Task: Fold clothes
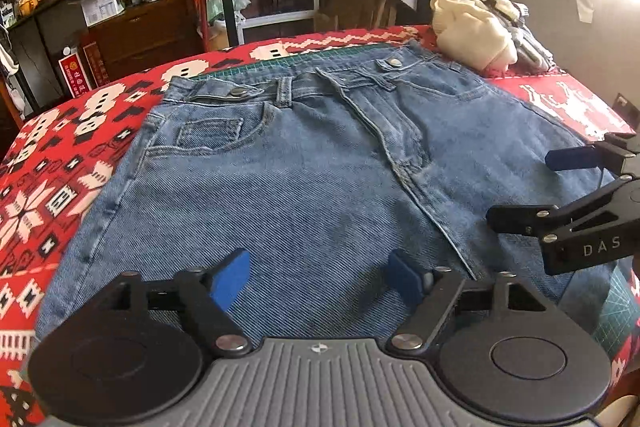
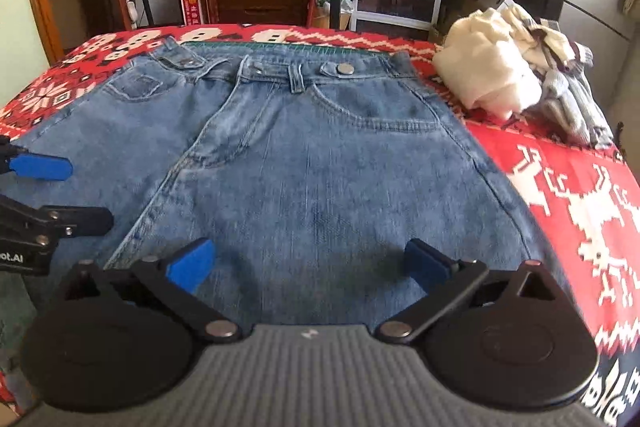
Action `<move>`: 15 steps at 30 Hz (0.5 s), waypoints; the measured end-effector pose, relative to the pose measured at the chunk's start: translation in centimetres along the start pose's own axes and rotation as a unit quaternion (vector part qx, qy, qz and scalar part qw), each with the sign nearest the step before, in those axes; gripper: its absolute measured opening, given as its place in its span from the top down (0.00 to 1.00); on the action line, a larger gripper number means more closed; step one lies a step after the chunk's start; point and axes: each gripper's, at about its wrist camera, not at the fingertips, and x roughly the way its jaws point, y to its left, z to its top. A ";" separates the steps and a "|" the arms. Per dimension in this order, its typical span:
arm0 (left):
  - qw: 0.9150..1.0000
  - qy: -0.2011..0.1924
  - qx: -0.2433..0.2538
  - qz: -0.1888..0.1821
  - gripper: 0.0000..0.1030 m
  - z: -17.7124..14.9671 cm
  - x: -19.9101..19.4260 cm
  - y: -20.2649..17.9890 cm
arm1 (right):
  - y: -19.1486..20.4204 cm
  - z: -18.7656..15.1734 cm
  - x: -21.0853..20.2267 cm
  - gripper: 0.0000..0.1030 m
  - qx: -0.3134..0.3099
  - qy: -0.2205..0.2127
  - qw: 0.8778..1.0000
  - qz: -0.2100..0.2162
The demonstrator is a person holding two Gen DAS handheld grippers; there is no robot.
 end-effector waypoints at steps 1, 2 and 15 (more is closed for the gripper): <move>1.000 -0.003 0.000 0.000 0.17 -0.3 -0.1 -0.2 | 0.1 -0.5 -0.4 0.01 -0.003 -0.003 1.000 0.001; 1.000 -0.006 0.001 -0.001 0.15 -0.6 -0.3 -0.3 | 0.1 -0.9 -0.7 0.01 -0.003 -0.004 1.000 0.002; 1.000 0.010 -0.009 -0.026 0.17 -2.9 -3.4 0.0 | -0.3 -2.9 -3.9 0.00 -0.004 0.014 1.000 0.008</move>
